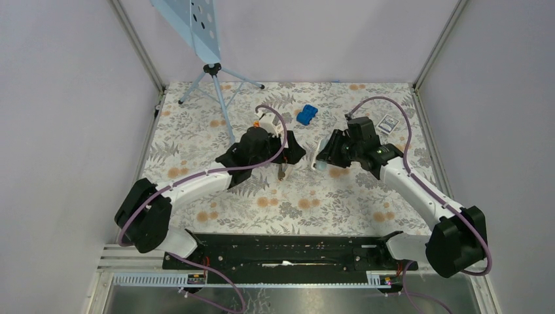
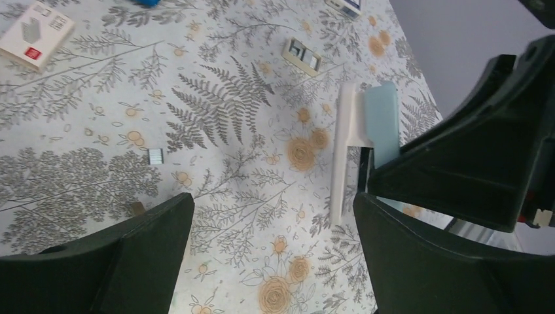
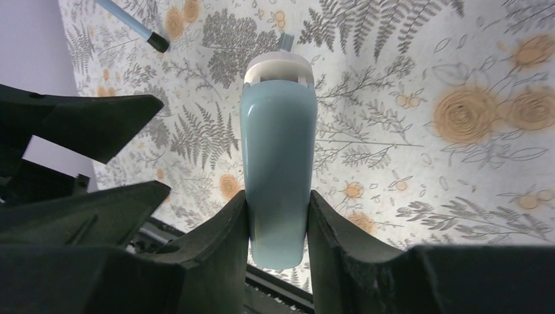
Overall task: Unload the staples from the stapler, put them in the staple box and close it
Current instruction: Unload the staple at the center of the board.
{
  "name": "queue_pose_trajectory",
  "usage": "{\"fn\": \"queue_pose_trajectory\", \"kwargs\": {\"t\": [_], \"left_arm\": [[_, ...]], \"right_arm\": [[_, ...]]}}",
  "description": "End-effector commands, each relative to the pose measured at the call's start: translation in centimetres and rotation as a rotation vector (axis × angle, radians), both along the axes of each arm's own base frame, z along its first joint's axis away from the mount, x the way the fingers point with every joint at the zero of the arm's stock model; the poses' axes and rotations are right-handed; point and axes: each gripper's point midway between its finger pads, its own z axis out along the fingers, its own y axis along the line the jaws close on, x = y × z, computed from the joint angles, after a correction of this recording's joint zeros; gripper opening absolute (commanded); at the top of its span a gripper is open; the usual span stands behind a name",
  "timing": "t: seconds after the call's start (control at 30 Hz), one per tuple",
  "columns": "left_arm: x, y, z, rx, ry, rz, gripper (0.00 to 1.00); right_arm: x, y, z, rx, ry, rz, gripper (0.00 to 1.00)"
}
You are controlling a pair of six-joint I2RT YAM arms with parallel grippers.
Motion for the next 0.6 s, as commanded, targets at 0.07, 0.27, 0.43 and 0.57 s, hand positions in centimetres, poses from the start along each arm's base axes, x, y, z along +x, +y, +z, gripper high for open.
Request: {"fn": "queue_pose_trajectory", "kwargs": {"t": [0.07,0.27,0.43,0.57], "left_arm": [[-1.2,-1.6,1.2,-0.070,-0.017,-0.066,0.96],[-1.4,-2.5,-0.6,-0.034,0.017,-0.091,0.94],[-1.8,-3.0,-1.9,-0.015,0.041,-0.110,0.92],[-1.8,-3.0,-2.7,0.003,0.055,-0.105,0.91]], "right_arm": [[0.6,3.1,3.3,0.187,0.006,0.027,0.00],[0.3,3.6,3.9,0.218,0.002,0.051,0.00],[0.2,3.6,4.1,0.216,-0.006,0.058,0.00],[0.1,3.6,4.2,0.217,-0.011,0.064,0.00]]}}
